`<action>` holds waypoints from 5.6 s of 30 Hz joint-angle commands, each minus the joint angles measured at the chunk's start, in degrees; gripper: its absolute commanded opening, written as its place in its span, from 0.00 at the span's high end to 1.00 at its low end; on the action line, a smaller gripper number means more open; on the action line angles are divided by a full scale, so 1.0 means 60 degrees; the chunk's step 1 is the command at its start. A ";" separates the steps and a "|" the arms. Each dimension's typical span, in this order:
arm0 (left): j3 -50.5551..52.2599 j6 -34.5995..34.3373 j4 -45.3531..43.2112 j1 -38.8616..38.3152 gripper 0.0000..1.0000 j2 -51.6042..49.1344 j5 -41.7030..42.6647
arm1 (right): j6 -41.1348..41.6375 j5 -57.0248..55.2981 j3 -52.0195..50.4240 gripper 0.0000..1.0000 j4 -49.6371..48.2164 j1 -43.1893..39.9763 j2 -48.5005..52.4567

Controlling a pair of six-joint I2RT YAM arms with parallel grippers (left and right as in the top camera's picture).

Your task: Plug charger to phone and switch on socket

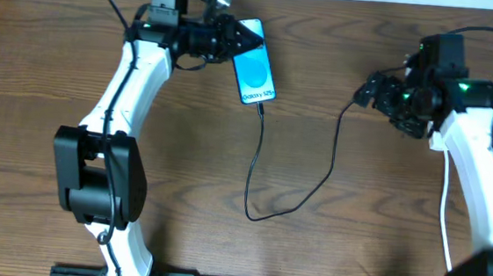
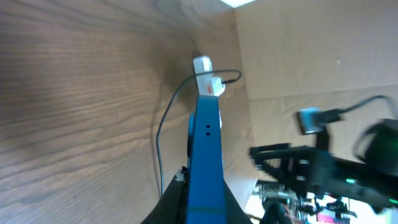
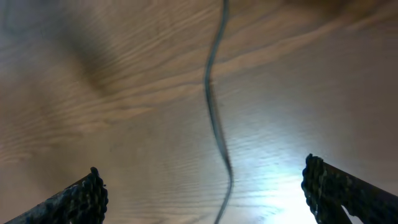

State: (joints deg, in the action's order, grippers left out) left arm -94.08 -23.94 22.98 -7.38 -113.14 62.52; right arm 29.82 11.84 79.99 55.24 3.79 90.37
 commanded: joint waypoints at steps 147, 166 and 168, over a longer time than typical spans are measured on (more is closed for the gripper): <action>0.0040 -0.1166 0.2339 -0.2911 0.55 -0.3271 -0.6368 | 0.0160 -0.1421 -0.0029 0.01 0.1155 0.0011 -0.0969; 0.0036 -0.0892 0.2681 -0.2302 0.12 -0.2874 -0.7133 | 0.0051 -0.1453 -0.0029 0.01 0.1158 0.0007 -0.0969; 0.0018 -0.0656 0.2838 -0.2058 0.12 -0.2645 -0.7329 | 0.0051 -0.1453 -0.0029 0.01 0.1158 0.0007 -0.0969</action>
State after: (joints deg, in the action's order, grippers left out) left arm -96.31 -30.48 38.39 -22.55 -128.09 25.04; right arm 30.15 4.03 79.96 62.11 3.81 85.01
